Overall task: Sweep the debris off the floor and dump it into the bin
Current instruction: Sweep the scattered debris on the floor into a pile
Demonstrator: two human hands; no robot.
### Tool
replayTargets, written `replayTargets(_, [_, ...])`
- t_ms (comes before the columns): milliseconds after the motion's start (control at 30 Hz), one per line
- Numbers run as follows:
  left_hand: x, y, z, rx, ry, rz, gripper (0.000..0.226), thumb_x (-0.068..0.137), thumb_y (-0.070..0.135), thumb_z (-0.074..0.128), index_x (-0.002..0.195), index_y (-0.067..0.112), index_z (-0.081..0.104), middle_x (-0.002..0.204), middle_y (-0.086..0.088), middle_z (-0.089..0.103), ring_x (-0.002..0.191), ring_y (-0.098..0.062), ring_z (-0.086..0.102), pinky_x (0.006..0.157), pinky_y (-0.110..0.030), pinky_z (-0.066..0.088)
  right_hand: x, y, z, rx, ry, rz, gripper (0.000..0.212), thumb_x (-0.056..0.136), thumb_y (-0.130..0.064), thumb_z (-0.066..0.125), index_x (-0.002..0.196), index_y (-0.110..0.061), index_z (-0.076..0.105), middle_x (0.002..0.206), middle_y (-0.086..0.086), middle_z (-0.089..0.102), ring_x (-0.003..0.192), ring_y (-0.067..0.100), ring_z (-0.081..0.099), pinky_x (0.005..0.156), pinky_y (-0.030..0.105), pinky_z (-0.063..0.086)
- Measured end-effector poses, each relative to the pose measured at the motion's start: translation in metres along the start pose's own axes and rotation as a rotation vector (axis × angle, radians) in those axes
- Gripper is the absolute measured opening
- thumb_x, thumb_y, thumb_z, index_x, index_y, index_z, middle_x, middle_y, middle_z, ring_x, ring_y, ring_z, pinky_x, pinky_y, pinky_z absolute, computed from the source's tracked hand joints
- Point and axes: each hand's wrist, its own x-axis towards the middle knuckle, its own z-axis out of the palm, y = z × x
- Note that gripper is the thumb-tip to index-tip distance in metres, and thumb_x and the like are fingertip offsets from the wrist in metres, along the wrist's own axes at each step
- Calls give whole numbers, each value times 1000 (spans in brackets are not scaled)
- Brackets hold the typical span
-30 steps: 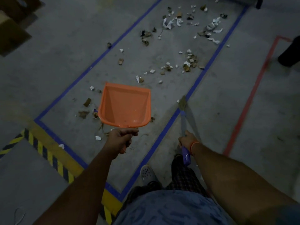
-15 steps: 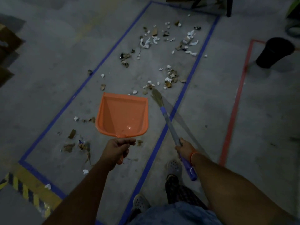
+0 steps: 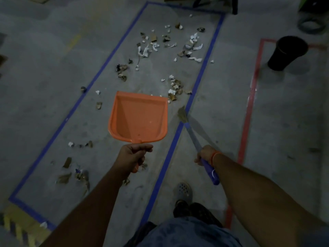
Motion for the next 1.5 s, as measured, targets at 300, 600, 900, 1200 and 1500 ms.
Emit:
replayTargets(300, [-23, -14, -28, -55, 130, -30, 29, 96, -10, 49, 108, 1, 74, 98, -12, 74, 53, -10, 51, 42, -19, 39, 1, -5, 61, -134, -85, -56, 14, 81, 5, 52, 95, 2, 51, 70, 20, 54, 55, 27, 53, 50, 33, 50])
replayTargets(600, [-101, -62, -88, -196, 306, -46, 30, 97, -12, 46, 109, -2, 71, 84, -5, 75, 48, -8, 52, 42, -19, 41, -27, 4, 110, -213, -75, -302, 11, 91, -16, 59, 96, -7, 56, 65, 17, 58, 53, 27, 56, 52, 39, 54])
replayTargets(900, [-237, -144, -155, -217, 456, -81, 33, 97, -6, 48, 104, 11, 76, 74, -17, 59, 45, -13, 43, 38, -16, 25, -93, 54, 203, -456, -237, -398, 70, 93, -8, 55, 149, -41, 28, 116, 18, 61, 73, 31, 69, 62, 37, 60])
replayTargets(1200, [-379, -223, -174, -359, 602, -170, 28, 100, -8, 43, 117, -6, 65, 58, 9, 65, 40, -2, 44, 35, -13, 31, -174, 131, 286, -997, -325, -589, 73, 89, -14, 53, 152, -37, 26, 135, 15, 56, 96, 31, 65, 78, 31, 56])
replayTargets(1500, [-447, -290, -142, -462, 785, -167, 30, 99, 3, 53, 104, 19, 78, 94, -20, 59, 51, -15, 42, 49, -22, 26, -189, 170, 330, -1334, -455, -615, 72, 89, -5, 49, 152, -35, 28, 118, 17, 61, 79, 26, 55, 69, 33, 45])
